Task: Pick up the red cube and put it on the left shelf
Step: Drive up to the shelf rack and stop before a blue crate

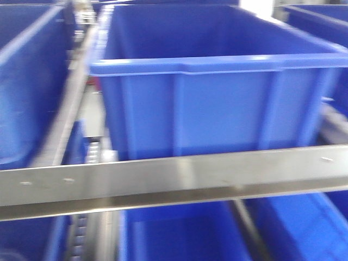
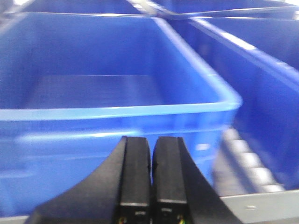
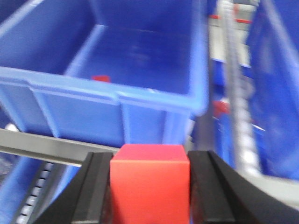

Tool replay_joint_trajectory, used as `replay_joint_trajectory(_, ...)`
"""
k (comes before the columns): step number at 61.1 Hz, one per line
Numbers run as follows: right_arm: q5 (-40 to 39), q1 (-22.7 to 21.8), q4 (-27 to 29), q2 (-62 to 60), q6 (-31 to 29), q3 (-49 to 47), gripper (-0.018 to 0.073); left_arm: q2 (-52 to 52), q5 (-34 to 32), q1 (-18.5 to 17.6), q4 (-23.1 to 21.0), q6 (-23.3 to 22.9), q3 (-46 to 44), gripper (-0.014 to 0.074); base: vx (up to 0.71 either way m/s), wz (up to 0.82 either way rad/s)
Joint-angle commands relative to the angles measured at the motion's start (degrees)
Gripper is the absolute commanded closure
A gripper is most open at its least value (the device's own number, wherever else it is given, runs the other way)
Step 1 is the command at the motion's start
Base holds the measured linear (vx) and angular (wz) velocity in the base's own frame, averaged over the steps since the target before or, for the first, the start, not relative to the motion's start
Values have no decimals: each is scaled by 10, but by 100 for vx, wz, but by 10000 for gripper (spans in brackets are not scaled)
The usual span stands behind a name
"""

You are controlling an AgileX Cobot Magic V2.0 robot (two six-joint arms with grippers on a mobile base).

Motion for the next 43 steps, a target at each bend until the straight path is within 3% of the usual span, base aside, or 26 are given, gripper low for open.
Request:
replay_joint_trajectory(1, -44, -3, -17, 5, -4, -17, 461, -7, -51, -1, -2, -3, 14, 495, 8, 45)
replay_joint_trajectory(18, -44, -3, -17, 5, -4, -17, 461, -7, -51, -1, -2, -3, 14, 495, 6, 34)
replay_joint_trajectory(43, -44, -3, -17, 5, -4, -17, 461, -7, -51, -1, -2, -3, 14, 495, 0, -1)
